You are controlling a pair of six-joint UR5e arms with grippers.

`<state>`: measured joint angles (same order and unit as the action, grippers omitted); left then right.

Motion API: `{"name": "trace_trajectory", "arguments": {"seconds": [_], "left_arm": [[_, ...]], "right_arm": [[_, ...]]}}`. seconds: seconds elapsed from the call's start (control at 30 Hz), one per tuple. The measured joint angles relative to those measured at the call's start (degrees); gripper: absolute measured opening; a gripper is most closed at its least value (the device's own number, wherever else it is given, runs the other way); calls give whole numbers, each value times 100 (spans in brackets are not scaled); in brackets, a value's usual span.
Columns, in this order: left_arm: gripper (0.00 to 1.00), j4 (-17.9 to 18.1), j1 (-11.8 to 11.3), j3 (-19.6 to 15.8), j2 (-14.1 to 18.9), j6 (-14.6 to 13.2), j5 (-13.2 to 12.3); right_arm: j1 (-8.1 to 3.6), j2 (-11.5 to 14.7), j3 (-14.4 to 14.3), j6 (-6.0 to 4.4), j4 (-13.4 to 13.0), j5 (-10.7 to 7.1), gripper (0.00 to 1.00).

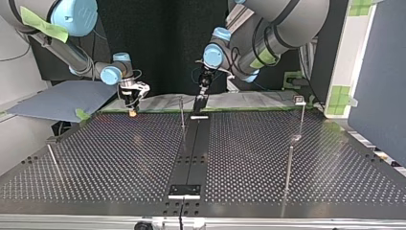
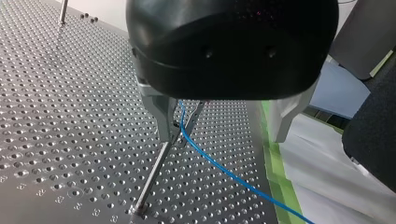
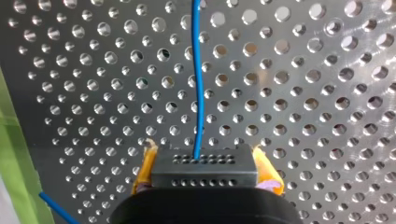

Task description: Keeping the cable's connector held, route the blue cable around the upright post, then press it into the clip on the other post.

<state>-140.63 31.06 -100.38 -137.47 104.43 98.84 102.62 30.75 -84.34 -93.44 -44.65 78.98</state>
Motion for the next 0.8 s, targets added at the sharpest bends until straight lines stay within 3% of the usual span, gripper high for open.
{"name": "trace_trajectory", "arguments": {"seconds": [0.53,0.8], "left_arm": [[100,1,-101,-1,4,-33,-1],[100,115,-159,0,6,-337,-38]], "right_arm": [[-10,-1,0,-9,8,-21,0],[-13,1,0,-6,8,-24,0]]}}
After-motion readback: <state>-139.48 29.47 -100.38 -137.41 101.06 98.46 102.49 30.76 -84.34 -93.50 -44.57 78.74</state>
